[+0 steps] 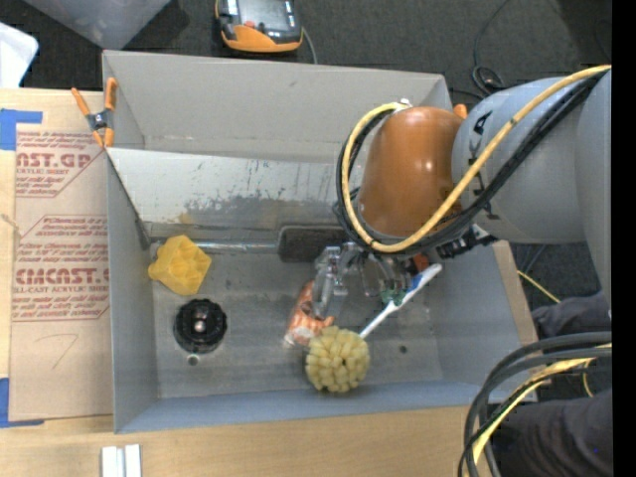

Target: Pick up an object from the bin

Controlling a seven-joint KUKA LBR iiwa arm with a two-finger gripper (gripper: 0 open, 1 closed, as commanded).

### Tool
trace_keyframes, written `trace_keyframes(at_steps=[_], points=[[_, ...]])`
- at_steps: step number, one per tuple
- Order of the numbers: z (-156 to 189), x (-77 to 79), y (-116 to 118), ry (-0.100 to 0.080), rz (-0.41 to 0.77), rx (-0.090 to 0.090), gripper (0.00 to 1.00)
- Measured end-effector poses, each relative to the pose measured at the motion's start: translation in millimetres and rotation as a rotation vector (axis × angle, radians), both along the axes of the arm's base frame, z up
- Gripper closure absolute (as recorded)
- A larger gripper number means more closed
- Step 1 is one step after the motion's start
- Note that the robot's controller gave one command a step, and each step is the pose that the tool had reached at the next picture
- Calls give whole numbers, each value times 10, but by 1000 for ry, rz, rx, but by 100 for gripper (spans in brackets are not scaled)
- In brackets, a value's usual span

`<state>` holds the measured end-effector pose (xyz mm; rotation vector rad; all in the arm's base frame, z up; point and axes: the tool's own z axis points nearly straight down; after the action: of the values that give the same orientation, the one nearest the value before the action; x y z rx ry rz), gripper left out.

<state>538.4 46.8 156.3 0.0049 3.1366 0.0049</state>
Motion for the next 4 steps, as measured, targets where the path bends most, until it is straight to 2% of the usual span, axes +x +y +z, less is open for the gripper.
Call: trace_keyframes(at_steps=[1,2,3,4], points=[[-1,1,-1,0,0,0,100],[-322,129,-305,1,-27,0,100],[-140,80,-276,-6,-17,1,100],[223,-76,-475,-2,-69,2,100]])
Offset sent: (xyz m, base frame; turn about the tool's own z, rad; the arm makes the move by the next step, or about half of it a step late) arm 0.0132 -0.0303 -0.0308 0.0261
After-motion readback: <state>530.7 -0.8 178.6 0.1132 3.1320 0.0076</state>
